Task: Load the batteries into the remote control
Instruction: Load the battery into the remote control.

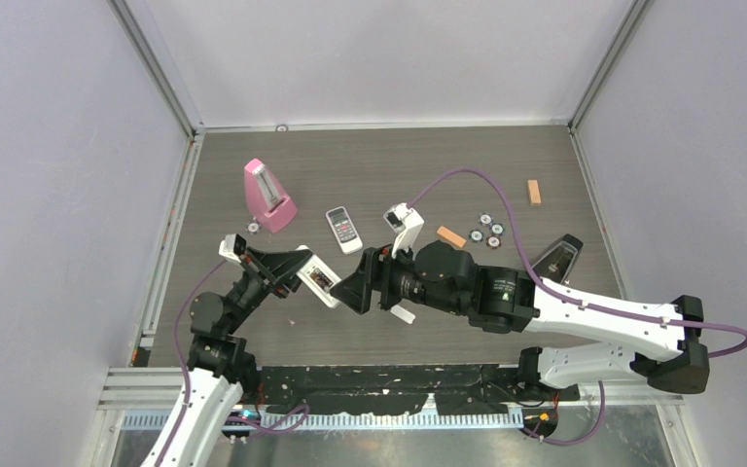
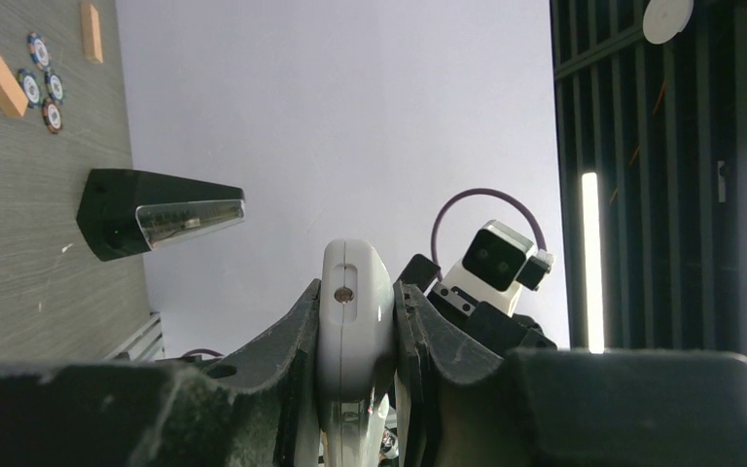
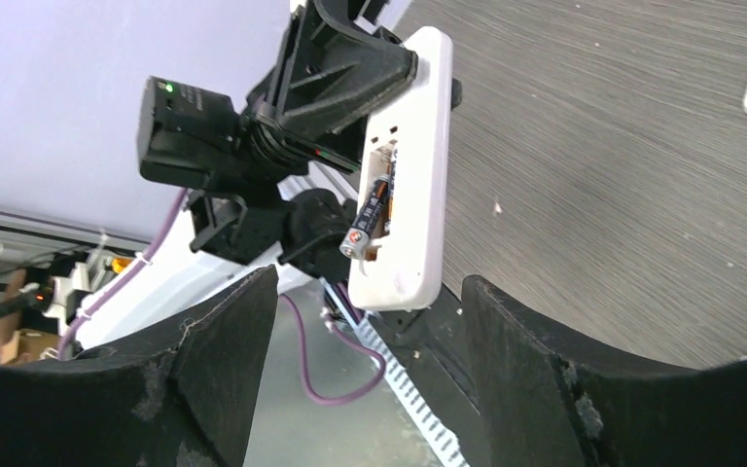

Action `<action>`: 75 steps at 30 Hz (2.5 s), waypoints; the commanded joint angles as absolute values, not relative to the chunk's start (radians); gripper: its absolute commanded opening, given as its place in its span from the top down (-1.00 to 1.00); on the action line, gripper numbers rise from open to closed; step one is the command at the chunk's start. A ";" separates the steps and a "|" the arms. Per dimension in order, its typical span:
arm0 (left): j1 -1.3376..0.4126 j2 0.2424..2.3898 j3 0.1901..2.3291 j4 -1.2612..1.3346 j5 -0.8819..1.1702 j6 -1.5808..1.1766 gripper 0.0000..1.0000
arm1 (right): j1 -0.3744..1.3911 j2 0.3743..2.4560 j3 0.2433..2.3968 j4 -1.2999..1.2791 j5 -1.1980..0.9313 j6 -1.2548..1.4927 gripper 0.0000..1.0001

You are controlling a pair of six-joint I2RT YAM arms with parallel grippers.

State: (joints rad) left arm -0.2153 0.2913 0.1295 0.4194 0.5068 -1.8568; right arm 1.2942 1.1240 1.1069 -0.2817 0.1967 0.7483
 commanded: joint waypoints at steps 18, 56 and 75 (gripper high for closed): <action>-0.216 0.294 0.196 0.521 0.524 -1.850 1.00 | 1.295 1.184 1.095 -0.148 0.223 0.842 -0.20; -0.216 0.302 0.206 0.512 0.546 -1.807 1.00 | 1.266 1.147 1.052 -0.115 0.179 0.881 -0.34; -0.215 0.300 0.219 0.513 0.554 -1.808 1.00 | 1.254 1.199 1.061 -0.113 0.163 0.890 -0.15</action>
State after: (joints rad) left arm -0.2157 0.3073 0.1764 0.4545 0.5388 -1.8084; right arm 1.2591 1.1877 1.0481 -0.1326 0.1551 0.8787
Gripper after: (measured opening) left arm 0.277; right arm 0.580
